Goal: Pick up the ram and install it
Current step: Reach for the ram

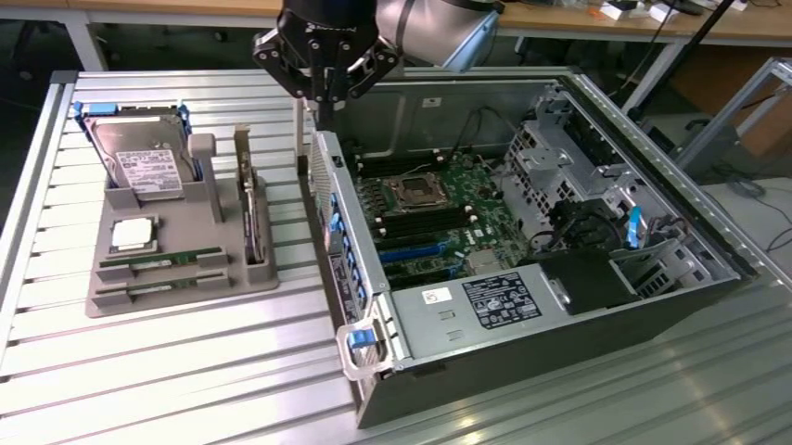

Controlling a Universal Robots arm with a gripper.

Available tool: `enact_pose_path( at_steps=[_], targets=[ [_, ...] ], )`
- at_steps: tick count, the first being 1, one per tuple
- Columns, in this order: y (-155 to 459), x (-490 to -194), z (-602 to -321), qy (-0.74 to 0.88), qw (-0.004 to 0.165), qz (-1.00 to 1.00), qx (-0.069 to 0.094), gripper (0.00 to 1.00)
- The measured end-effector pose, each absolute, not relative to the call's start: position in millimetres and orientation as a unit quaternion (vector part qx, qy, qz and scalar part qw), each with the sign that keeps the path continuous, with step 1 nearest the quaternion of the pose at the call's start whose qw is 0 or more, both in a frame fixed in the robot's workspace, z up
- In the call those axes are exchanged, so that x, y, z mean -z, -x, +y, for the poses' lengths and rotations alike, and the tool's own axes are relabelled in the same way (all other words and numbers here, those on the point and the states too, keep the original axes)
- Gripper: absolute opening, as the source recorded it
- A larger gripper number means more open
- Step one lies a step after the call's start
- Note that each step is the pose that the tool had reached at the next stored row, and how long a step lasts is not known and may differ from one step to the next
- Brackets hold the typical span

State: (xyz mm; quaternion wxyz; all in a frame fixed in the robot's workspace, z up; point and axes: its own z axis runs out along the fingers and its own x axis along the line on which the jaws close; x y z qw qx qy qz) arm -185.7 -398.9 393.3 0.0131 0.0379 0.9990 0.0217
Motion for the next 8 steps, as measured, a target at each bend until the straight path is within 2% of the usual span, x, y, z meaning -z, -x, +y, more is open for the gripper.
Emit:
enact_pose_path(
  at_steps=[8],
  targets=[
    [189.0, -393.3, -398.9, -0.038, 0.013, 0.999, -0.022, 0.10]
  ],
)
